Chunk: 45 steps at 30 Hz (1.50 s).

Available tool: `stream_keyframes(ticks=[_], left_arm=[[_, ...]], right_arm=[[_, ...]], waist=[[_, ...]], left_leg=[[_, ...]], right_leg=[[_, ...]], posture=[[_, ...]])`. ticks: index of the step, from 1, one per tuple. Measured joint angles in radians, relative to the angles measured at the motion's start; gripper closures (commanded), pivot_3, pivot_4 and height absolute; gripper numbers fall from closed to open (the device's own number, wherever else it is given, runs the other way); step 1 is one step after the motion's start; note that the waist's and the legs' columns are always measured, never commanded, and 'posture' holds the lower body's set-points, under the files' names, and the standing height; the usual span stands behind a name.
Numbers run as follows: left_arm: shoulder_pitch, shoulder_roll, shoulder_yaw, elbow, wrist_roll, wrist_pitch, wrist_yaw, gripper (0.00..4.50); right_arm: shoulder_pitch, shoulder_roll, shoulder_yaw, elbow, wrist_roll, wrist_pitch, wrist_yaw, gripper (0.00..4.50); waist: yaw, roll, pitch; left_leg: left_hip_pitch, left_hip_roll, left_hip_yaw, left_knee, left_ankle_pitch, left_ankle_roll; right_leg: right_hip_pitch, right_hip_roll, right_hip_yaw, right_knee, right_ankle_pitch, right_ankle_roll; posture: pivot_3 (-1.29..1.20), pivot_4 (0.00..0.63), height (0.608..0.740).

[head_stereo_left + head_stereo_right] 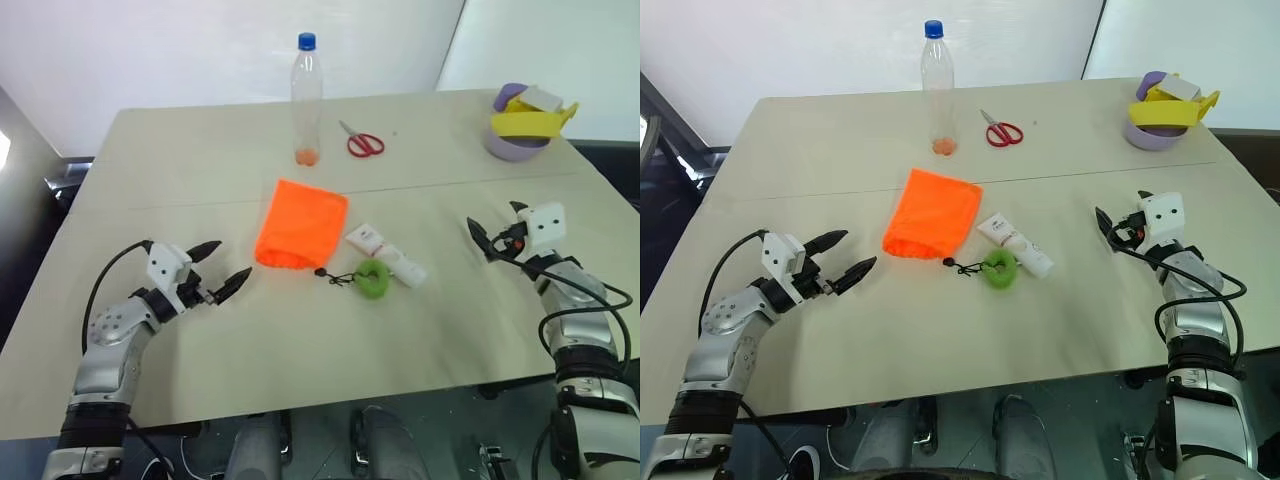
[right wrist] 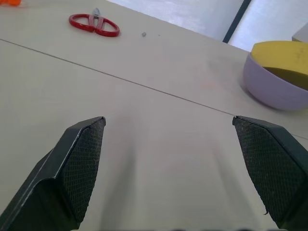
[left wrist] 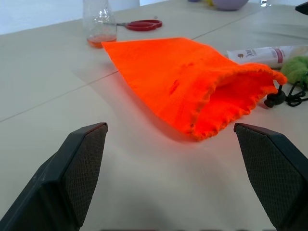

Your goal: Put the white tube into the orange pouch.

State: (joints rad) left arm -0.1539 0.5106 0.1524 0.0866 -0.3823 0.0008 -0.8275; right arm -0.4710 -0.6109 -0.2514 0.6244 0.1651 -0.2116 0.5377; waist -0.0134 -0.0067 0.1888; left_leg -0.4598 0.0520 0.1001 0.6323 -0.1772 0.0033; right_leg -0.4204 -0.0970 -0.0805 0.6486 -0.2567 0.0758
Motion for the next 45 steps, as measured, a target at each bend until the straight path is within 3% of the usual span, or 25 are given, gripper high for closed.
stream_keyframes(ticks=[4, 8, 14, 22, 34, 37, 43, 45], left_arm=[[-0.023, 0.001, -0.003, -0.002, 0.004, -0.018, -0.003, 0.0], [-0.057, 0.046, 0.008, 0.011, 0.014, -0.056, -0.023, 0.0], [-0.197, 0.019, -0.09, 0.028, 0.156, -0.127, 0.009, 0.0], [-0.243, -0.008, -0.246, 0.11, 0.308, -0.247, 0.0, 0.0], [-0.311, -0.004, -0.26, 0.221, 0.409, -0.346, 0.073, 0.0], [-0.314, -0.021, -0.267, 0.262, 0.42, -0.366, 0.087, 0.82], [-0.327, -0.053, -0.279, 0.3, 0.436, -0.376, 0.117, 3.88], [-0.334, -0.049, -0.278, 0.301, 0.436, -0.376, 0.117, 4.47]], right_arm=[[0.069, -0.001, 0.014, -0.154, 0.06, 0.065, 0.113, 0.07], [0.22, -0.06, 0.064, -0.487, 0.183, 0.233, 0.283, 0.07], [0.215, -0.131, 0.155, -0.804, 0.221, 0.41, 0.344, 0.07], [0.201, -0.068, 0.219, -0.835, 0.168, 0.459, 0.27, 0.07], [0.194, -0.048, 0.225, -0.86, 0.159, 0.48, 0.244, 0.07], [0.194, -0.046, 0.232, -0.86, 0.155, 0.48, 0.243, 0.0], [0.194, -0.044, 0.233, -0.86, 0.154, 0.481, 0.239, 0.0], [0.194, -0.041, 0.233, -0.86, 0.153, 0.481, 0.236, 0.0]], waist=[[0.001, 0.0, 0.0], [0.004, 0.0, 0.0], [0.005, -0.001, 0.0], [0.005, -0.001, 0.0], [0.005, -0.001, 0.0], [0.006, -0.001, 0.0], [0.007, -0.001, 0.0], [0.006, -0.001, 0.0]], left_leg=[[0.0, 0.0, 0.0, 0.0, 0.0, 0.0], [0.0, 0.001, -0.003, 0.0, 0.0, 0.0], [0.0, 0.001, -0.004, 0.001, -0.001, -0.002], [-0.003, 0.0, -0.001, 0.0, 0.0, 0.001], [-0.002, 0.0, 0.0, 0.001, 0.001, 0.001], [-0.002, 0.0, 0.0, 0.001, 0.001, 0.001], [-0.002, 0.0, 0.0, 0.001, 0.001, 0.001], [-0.002, 0.0, 0.0, 0.001, 0.001, 0.001]], right_leg=[[0.0, 0.0, 0.0, 0.0, 0.0, 0.0], [0.0, 0.0, 0.0, 0.0, 0.0, 0.001], [0.0, -0.001, 0.0, -0.002, 0.003, -0.003], [-0.004, 0.0, 0.0, -0.003, 0.005, 0.0], [-0.003, -0.001, 0.0, -0.002, 0.004, -0.001], [-0.004, 0.0, 0.0, -0.002, 0.005, 0.0], [-0.004, 0.0, 0.0, -0.002, 0.005, 0.001], [-0.003, 0.0, 0.0, -0.002, 0.005, 0.001]], posture=[[0.0, 0.15, 0.74], [0.0, 0.15, 0.74], [0.0, 0.15, 0.74], [0.0, 0.15, 0.74], [0.0, 0.15, 0.74], [0.0, 0.15, 0.74], [0.0, 0.15, 0.74], [0.0, 0.15, 0.74]])
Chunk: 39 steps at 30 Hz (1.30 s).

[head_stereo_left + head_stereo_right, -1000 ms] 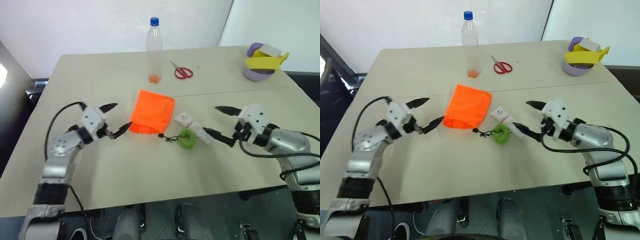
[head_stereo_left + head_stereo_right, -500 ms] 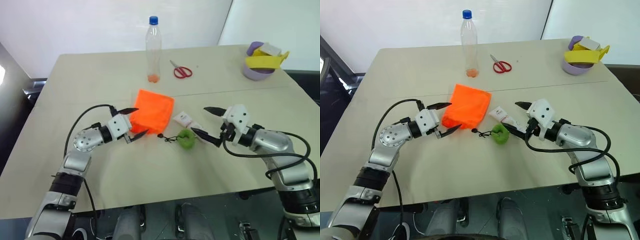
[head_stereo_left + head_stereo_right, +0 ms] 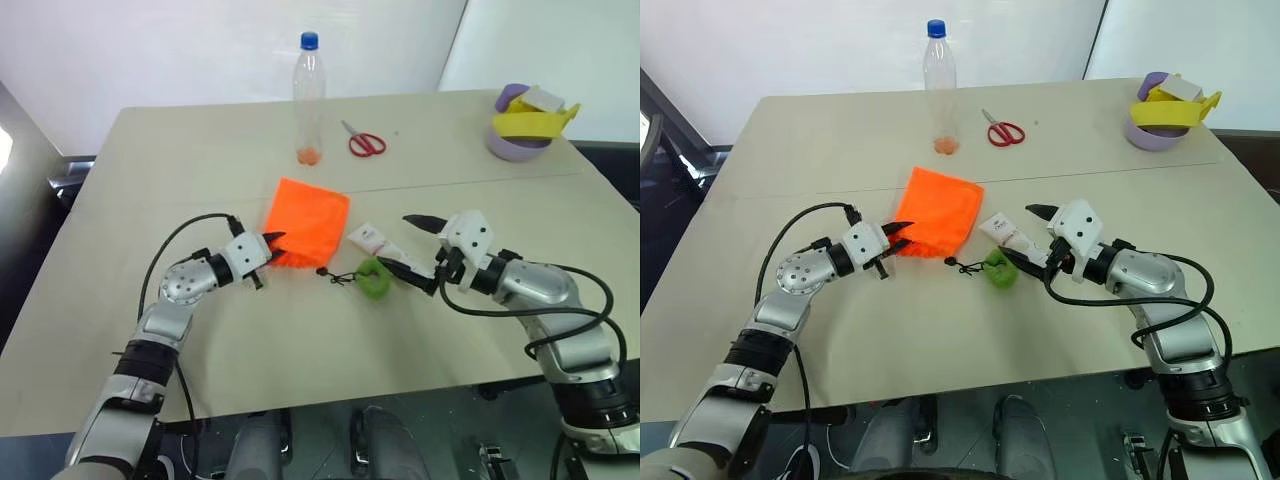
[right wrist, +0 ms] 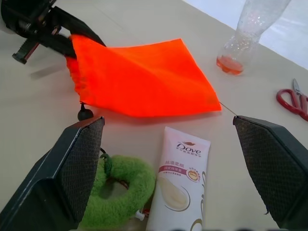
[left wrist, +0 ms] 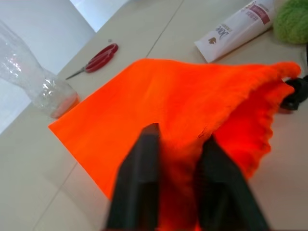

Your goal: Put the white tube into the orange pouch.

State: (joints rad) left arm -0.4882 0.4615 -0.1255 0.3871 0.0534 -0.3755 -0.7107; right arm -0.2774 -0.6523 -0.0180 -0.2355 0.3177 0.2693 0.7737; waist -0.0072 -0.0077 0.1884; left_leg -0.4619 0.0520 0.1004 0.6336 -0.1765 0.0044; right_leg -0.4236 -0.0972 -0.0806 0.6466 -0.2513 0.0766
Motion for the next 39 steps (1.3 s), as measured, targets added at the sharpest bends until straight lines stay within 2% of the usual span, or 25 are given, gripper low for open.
stream_keyframes(ticks=[7, 14, 22, 30, 39], left_arm=[[0.006, 0.011, 0.0, 0.001, -0.024, 0.019, -0.03, 4.47], [0.05, 0.034, 0.003, -0.102, -0.057, 0.111, -0.051, 4.47], [0.162, 0.039, -0.002, -0.397, -0.111, 0.467, -0.054, 4.47], [0.167, 0.056, 0.029, -0.595, -0.239, 0.769, -0.067, 4.47], [0.159, 0.059, 0.038, -0.695, -0.315, 0.913, -0.046, 4.47]], right_arm=[[-0.008, 0.003, 0.0, 0.003, -0.008, -0.01, -0.004, 0.0], [-0.006, 0.003, 0.0, 0.008, -0.03, -0.03, -0.003, 0.0], [0.032, -0.007, 0.0, 0.052, -0.057, -0.039, 0.002, 0.0], [0.043, -0.03, 0.0, 0.123, -0.101, -0.075, 0.01, 0.0], [0.052, -0.033, 0.001, 0.186, -0.139, -0.096, 0.01, 0.0]], waist=[[-0.002, 0.0, 0.0], [-0.002, 0.0, 0.0], [-0.003, 0.0, 0.0], [-0.003, 0.0, 0.0], [-0.003, 0.0, 0.0]], left_leg=[[0.0, 0.0, 0.0, 0.0, 0.0, 0.0], [0.0, 0.0, 0.0, 0.0, 0.0, 0.0], [0.0, 0.0, 0.0, 0.0, 0.0, 0.0], [0.0, 0.0, 0.0, 0.0, 0.0, 0.0], [0.001, 0.0, -0.001, 0.001, 0.0, 0.0]], right_leg=[[0.0, 0.0, 0.0, 0.0, 0.0, 0.0], [0.0, 0.0, 0.0, 0.0, 0.0, 0.0], [0.0, 0.0, 0.0, 0.0, -0.001, -0.002], [0.001, 0.0, 0.0, 0.0, -0.001, -0.002], [0.001, 0.001, 0.0, 0.001, -0.001, -0.001]], posture=[[0.0, 0.15, 0.74], [0.0, 0.15, 0.74], [0.0, 0.15, 0.74], [0.0, 0.15, 0.74], [0.0, 0.15, 0.74]])
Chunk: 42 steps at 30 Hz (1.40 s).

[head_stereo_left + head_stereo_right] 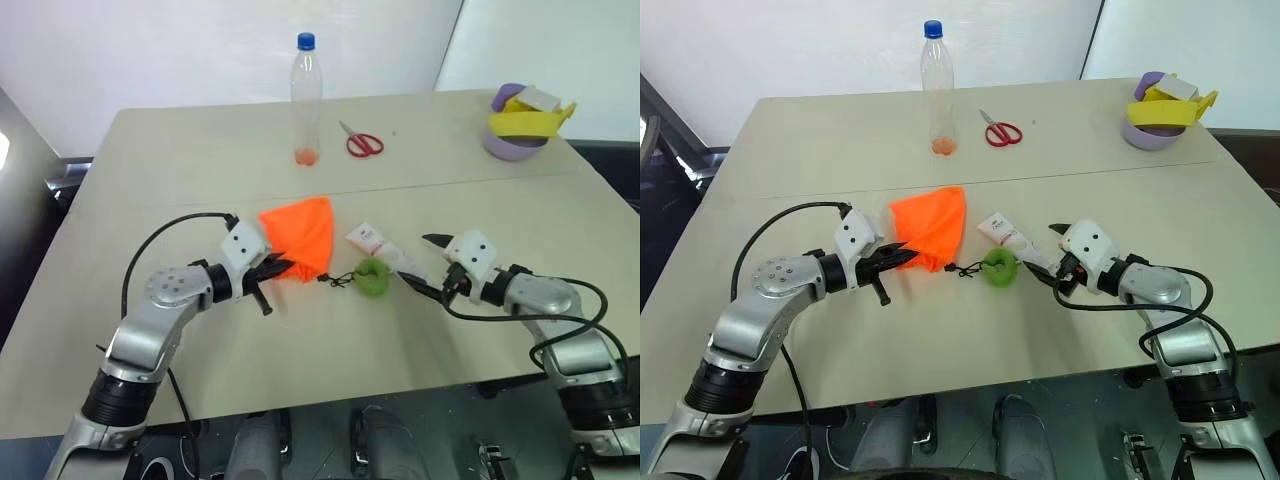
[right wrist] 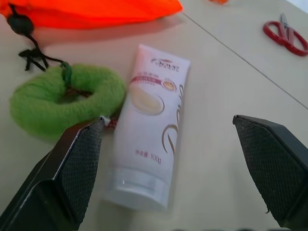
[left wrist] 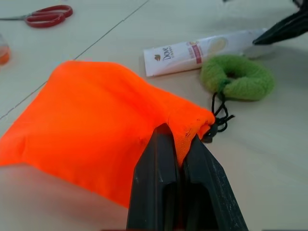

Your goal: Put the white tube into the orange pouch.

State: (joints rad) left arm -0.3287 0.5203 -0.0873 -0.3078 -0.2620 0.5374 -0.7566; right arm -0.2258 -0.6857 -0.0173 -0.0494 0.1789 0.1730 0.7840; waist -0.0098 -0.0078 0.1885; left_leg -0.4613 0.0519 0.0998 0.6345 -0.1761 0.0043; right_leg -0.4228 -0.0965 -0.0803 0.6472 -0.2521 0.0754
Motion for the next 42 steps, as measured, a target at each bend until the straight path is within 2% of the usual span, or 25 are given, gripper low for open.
stream_keyframes(ticks=[2, 10, 21, 27, 30, 31, 33, 34, 42], left_arm=[[0.001, 0.041, -0.017, 0.017, 0.044, -0.047, 0.001, 4.47], [0.006, 0.034, -0.015, 0.12, 0.086, -0.183, 0.013, 4.47], [0.014, -0.013, -0.017, 0.165, 0.102, -0.245, 0.039, 4.47], [0.023, -0.02, -0.018, 0.171, 0.126, -0.268, 0.045, 4.47], [0.027, -0.02, -0.018, 0.176, 0.134, -0.279, 0.045, 4.5], [0.028, -0.02, -0.018, 0.176, 0.134, -0.281, 0.045, 4.5], [0.029, -0.019, -0.018, 0.176, 0.137, -0.282, 0.044, 4.5], [0.029, -0.018, -0.018, 0.176, 0.142, -0.287, 0.042, 4.5], [0.019, -0.022, -0.017, 0.186, 0.143, -0.292, 0.04, 4.5]], right_arm=[[0.007, 0.0, 0.0, 0.0, 0.003, 0.025, 0.004, 0.0], [-0.005, 0.007, 0.007, -0.073, 0.07, 0.334, -0.014, 0.0], [-0.193, -0.037, 0.059, -0.224, 0.112, 0.856, -0.093, 0.0], [-0.227, -0.041, 0.09, -0.226, 0.122, 0.956, -0.108, 0.0], [-0.225, -0.034, 0.096, -0.206, 0.116, 0.951, -0.128, 0.92], [-0.221, -0.034, 0.105, -0.2, 0.11, 0.943, -0.132, 1.33], [-0.209, -0.033, 0.117, -0.198, 0.102, 0.917, -0.141, 2.47], [-0.208, -0.03, 0.117, -0.195, 0.1, 0.909, -0.144, 2.69], [-0.196, -0.058, 0.118, -0.19, 0.101, 0.86, -0.13, 2.67]], waist=[[0.0, 0.0, 0.0], [0.001, 0.0, 0.0], [0.003, 0.0, 0.0], [0.001, 0.0, 0.0], [0.001, 0.0, 0.0], [0.001, 0.0, 0.0], [0.001, 0.0, 0.0], [0.001, 0.0, 0.0], [0.003, 0.0, 0.0]], left_leg=[[0.0, 0.0, 0.0, 0.0, 0.0, 0.0], [0.0, 0.001, -0.001, 0.0, 0.0, 0.0], [-0.001, 0.002, -0.001, -0.001, 0.0, 0.0], [-0.001, 0.001, 0.0, -0.001, 0.0, 0.0], [-0.001, 0.001, 0.0, -0.001, 0.0, 0.0], [-0.001, 0.001, 0.0, -0.001, 0.0, 0.0], [-0.001, 0.001, 0.0, -0.001, 0.0, 0.0], [-0.001, 0.001, 0.0, -0.001, 0.0, 0.0], [-0.001, 0.001, 0.0, 0.0, 0.0, 0.0]], right_leg=[[0.0, 0.0, 0.0, 0.0, 0.0, -0.001], [0.0, -0.001, 0.0, 0.0, -0.001, -0.002], [-0.002, -0.001, 0.001, 0.0, -0.001, -0.002], [-0.002, -0.001, 0.001, 0.0, -0.001, -0.002], [-0.002, -0.001, 0.0, 0.0, -0.001, -0.002], [-0.002, -0.001, 0.001, 0.0, -0.001, -0.002], [-0.002, -0.001, 0.001, 0.0, -0.001, -0.002], [-0.002, -0.001, 0.001, 0.0, -0.001, -0.002], [-0.002, -0.001, 0.001, 0.0, 0.0, -0.002]], posture=[[0.0, 0.15, 0.74], [0.0, 0.15, 0.74], [0.0, 0.15, 0.74], [0.0, 0.15, 0.74], [0.0, 0.15, 0.74], [0.0, 0.15, 0.74], [0.0, 0.15, 0.74], [0.0, 0.15, 0.74], [0.0, 0.15, 0.74]])
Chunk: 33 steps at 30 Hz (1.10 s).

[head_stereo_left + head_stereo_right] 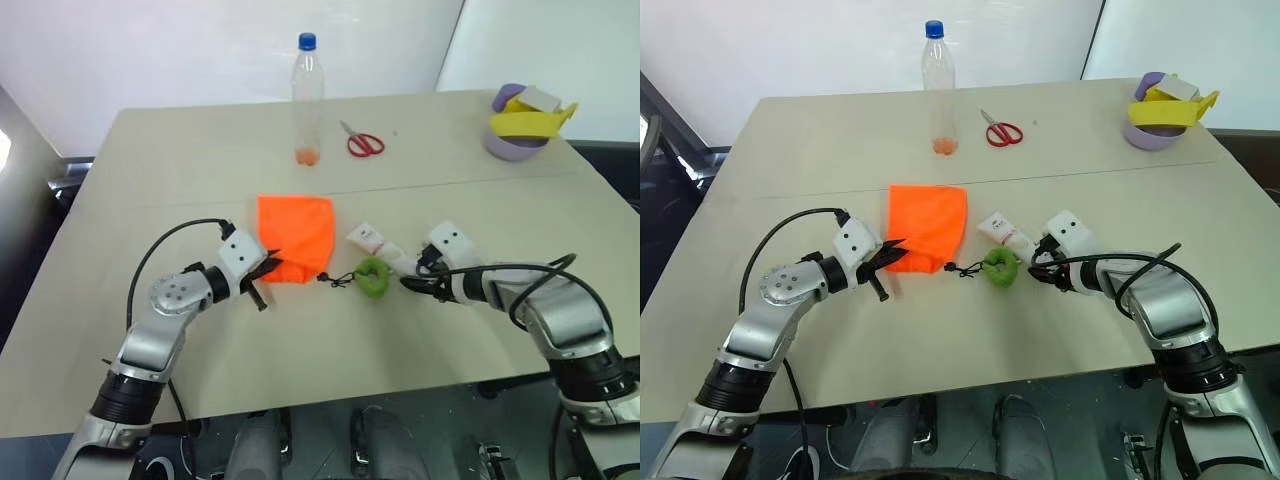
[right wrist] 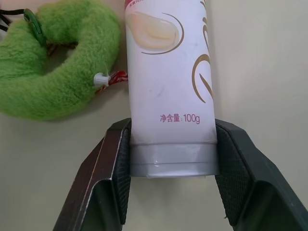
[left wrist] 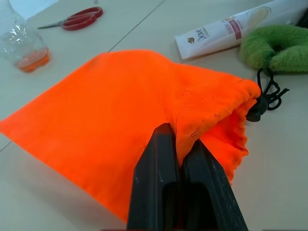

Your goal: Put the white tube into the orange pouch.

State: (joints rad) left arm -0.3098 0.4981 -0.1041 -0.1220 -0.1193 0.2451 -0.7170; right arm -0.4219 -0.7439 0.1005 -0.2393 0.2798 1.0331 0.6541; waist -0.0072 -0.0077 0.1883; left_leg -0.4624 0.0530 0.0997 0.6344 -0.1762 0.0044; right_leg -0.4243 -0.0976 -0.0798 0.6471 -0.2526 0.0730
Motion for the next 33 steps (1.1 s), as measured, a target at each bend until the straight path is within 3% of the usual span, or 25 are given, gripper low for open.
stream_keyframes(ticks=[4, 9, 13, 18, 23, 33], left_arm=[[-0.019, 0.002, -0.014, 0.025, 0.024, -0.016, 0.0, 4.5], [-0.052, 0.0, -0.037, 0.056, 0.049, -0.058, 0.0, 4.5], [-0.064, 0.004, -0.04, 0.072, 0.053, -0.065, -0.009, 4.5], [-0.099, 0.02, -0.036, 0.081, 0.052, -0.058, -0.023, 4.5], [-0.102, 0.023, -0.035, 0.082, 0.054, -0.054, -0.018, 4.5], [-0.1, 0.029, -0.028, 0.076, 0.049, -0.031, -0.021, 4.5]], right_arm=[[0.016, -0.057, -0.048, -0.015, 0.025, -0.061, 0.063, 2.67], [-0.004, -0.022, -0.17, -0.189, 0.217, 0.007, 0.128, 2.67], [0.034, 0.027, -0.075, -0.326, 0.281, 0.044, 0.118, 2.67], [0.167, 0.015, 0.074, -0.311, 0.243, 0.008, 0.108, 2.67], [0.129, 0.025, 0.073, -0.237, 0.202, -0.053, 0.091, 2.67], [-0.041, 0.266, 0.186, -0.126, 0.08, -0.001, -0.13, 2.67]], waist=[[0.002, 0.0, 0.0], [-0.005, 0.0, 0.0], [-0.003, -0.002, -0.001], [0.013, -0.002, 0.0], [0.015, -0.002, 0.0], [0.019, -0.002, 0.0]], left_leg=[[-0.001, -0.001, 0.0, -0.001, 0.0, 0.0], [0.0, 0.001, 0.0, -0.001, 0.0, 0.0], [0.0, 0.003, -0.001, -0.001, 0.0, 0.0], [-0.001, -0.001, 0.001, 0.0, 0.0, 0.002], [0.0, 0.0, 0.001, 0.0, -0.001, 0.0], [-0.002, 0.004, 0.003, -0.001, 0.001, 0.002]], right_leg=[[-0.001, 0.0, 0.0, -0.001, 0.0, 0.0], [-0.001, 0.002, 0.0, 0.0, 0.001, 0.002], [-0.001, 0.002, 0.0, -0.001, 0.0, 0.0], [-0.001, -0.003, 0.0, -0.002, 0.0, 0.0], [-0.001, -0.003, -0.001, -0.002, 0.002, 0.0], [-0.004, 0.001, -0.001, -0.002, 0.003, -0.001]], posture=[[0.0, 0.15, 0.74], [0.0, 0.15, 0.74], [0.0, 0.15, 0.74], [0.0, 0.15, 0.74], [0.0, 0.15, 0.74], [0.0, 0.15, 0.74]])
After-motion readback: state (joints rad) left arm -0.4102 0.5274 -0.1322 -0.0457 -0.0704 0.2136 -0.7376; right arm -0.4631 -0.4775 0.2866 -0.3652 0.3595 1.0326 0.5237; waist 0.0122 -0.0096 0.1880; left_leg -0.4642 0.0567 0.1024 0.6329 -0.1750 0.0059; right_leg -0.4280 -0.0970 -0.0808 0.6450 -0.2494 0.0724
